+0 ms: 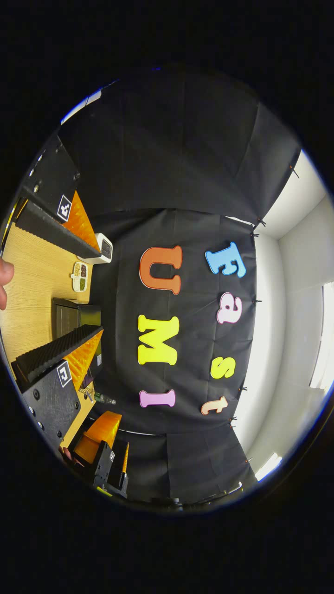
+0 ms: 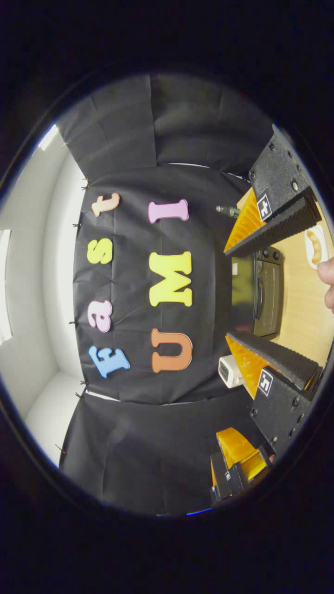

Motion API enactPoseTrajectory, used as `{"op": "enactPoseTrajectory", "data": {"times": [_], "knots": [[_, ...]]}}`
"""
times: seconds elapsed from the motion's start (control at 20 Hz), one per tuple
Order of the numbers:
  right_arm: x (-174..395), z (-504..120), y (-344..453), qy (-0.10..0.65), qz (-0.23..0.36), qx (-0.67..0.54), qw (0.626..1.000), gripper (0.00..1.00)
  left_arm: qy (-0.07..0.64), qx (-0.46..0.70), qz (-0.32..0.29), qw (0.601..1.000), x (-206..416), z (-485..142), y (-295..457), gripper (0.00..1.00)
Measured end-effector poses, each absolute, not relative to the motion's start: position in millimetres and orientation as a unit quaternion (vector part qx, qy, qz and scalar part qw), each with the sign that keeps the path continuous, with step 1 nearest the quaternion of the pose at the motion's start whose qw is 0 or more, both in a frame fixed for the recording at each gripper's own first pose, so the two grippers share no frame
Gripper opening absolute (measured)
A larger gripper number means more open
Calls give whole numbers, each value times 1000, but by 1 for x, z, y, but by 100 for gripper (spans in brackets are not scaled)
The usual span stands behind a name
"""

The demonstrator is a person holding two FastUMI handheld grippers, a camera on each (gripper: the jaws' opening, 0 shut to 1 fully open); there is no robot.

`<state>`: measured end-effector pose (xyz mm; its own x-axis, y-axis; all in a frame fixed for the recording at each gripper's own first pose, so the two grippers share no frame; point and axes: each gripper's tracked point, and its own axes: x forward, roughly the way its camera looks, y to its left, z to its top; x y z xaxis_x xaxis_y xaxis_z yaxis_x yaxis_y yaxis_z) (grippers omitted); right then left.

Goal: Open the electric oven with the left hand, put the food in, and close the electric oven.

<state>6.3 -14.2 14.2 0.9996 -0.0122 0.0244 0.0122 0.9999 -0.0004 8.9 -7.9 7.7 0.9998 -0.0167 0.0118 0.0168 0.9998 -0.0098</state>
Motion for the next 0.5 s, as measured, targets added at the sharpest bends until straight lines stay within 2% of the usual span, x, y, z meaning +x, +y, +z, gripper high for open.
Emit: {"op": "enactPoseTrajectory", "data": {"times": [0.5], "knots": [[3,15,-43,-22,-32,0,999,98,-2,-1,-31,1000,17,6,-37,93]]}}
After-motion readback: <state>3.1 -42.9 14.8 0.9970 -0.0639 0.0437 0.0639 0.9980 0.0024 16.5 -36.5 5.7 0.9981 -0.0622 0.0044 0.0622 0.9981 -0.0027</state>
